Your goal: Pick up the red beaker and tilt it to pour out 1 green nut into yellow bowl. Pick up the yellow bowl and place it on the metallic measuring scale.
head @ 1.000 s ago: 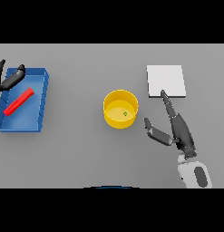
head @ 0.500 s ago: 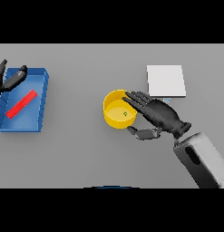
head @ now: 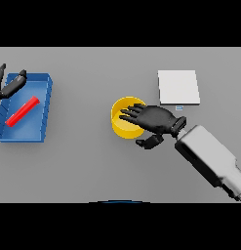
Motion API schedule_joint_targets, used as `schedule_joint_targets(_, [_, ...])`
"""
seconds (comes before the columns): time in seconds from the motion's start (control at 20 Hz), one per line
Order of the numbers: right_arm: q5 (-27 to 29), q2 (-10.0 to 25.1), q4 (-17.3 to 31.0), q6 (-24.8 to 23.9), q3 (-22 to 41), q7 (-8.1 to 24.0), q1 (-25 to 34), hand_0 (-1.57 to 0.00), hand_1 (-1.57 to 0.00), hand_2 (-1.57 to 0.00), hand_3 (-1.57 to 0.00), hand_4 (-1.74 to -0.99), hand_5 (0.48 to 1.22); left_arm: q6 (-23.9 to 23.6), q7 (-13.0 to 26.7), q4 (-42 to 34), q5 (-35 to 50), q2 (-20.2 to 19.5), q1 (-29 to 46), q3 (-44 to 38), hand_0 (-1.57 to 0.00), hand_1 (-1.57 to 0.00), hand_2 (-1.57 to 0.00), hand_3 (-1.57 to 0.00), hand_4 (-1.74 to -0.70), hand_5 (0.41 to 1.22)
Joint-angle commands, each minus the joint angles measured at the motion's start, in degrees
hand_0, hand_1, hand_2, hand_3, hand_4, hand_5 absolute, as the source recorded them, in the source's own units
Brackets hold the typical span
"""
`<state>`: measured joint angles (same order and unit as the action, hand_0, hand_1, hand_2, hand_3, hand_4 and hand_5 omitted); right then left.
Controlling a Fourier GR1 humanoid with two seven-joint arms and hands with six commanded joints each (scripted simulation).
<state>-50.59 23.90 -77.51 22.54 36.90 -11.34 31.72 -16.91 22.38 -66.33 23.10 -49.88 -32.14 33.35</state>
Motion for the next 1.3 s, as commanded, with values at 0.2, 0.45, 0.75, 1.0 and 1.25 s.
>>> schedule_joint_targets(0.2, [-2.0,-1.0,5.2,2.0,2.9,-1.2,4.2,0.00,0.00,0.00,0.00,-1.250,0.708,0.2,-0.5,0.1,0.3,0.2,0.1,-0.2,0.00,0.00,0.00,0.00,-0.72,0.688])
schedule_joint_targets(0.45, [-2.7,-2.4,8.5,5.4,4.8,-0.8,7.1,0.00,0.00,0.00,0.00,-1.281,0.740,-0.2,-1.4,-0.6,0.8,-0.4,1.5,-0.6,0.00,0.00,0.00,0.00,-0.72,0.686])
schedule_joint_targets(0.75, [-1.7,-4.9,11.3,7.0,3.9,1.8,7.5,-0.11,-0.10,-0.09,-0.10,-1.360,0.842,0.5,-1.7,-1.0,1.2,-1.5,1.8,-1.1,0.00,0.00,0.00,0.00,-0.71,0.689])
schedule_joint_targets(1.0, [-2.0,-4.3,11.7,6.3,4.6,-1.0,7.7,-1.05,-1.01,-0.87,-0.57,-1.552,1.079,0.6,-2.0,-1.0,1.0,-1.4,1.7,-1.0,0.00,0.00,0.00,0.00,-0.72,0.693])
schedule_joint_targets(1.25, [-2.0,-2.9,10.4,5.1,5.2,-2.1,7.5,-1.40,-1.39,-1.22,-1.12,-1.676,1.174,0.1,-1.6,-1.8,1.0,-1.8,1.6,-1.1,0.00,0.00,0.00,0.00,-0.72,0.694])
